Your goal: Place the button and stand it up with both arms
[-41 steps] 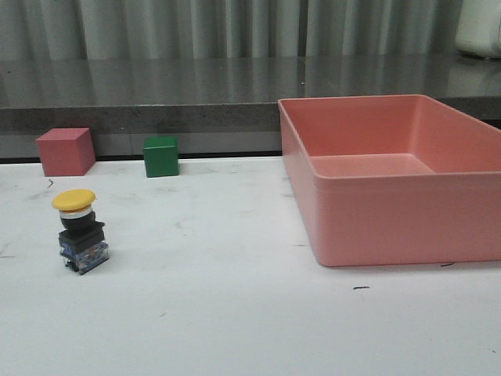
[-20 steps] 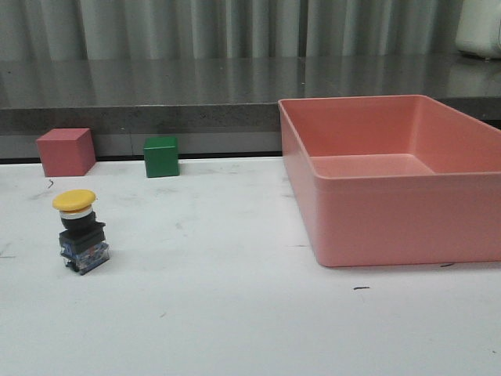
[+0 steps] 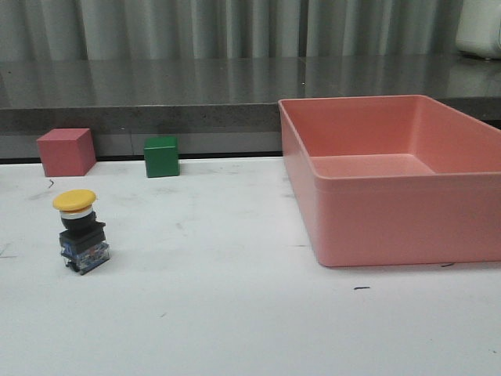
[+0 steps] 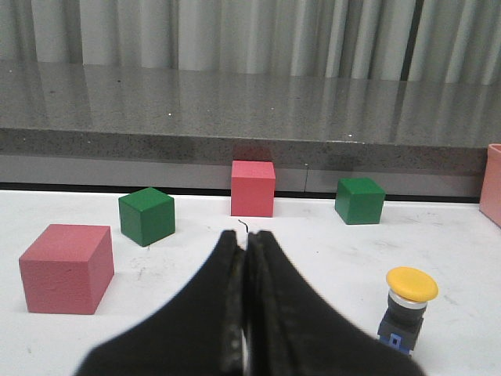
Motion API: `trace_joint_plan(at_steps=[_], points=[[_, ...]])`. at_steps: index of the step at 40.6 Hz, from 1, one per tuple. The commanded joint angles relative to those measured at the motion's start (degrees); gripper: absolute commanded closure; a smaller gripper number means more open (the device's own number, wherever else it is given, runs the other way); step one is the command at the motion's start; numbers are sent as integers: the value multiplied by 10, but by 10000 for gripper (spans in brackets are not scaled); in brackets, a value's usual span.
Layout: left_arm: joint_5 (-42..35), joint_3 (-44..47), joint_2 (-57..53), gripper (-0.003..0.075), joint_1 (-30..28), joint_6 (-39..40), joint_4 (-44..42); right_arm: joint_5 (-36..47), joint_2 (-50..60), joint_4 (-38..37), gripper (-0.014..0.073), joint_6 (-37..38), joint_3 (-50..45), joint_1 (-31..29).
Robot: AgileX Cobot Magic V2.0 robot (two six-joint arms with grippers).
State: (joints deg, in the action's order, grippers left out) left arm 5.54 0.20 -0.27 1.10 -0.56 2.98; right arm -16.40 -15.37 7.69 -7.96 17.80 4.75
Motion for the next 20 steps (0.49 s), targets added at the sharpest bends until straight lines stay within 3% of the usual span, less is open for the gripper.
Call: trace_joint_plan(at_steps=[1,9,20], points=[[-46,5,-13,741,-1,0,5,109,60,-6,663,-6,-54,-18],[-46,5,-13,741,-1,0,5,132,166,-5,663,-6,-158,-57],[-46,5,-13,741,-1,0,5,138,170,-5,663,-5,-191,-71]])
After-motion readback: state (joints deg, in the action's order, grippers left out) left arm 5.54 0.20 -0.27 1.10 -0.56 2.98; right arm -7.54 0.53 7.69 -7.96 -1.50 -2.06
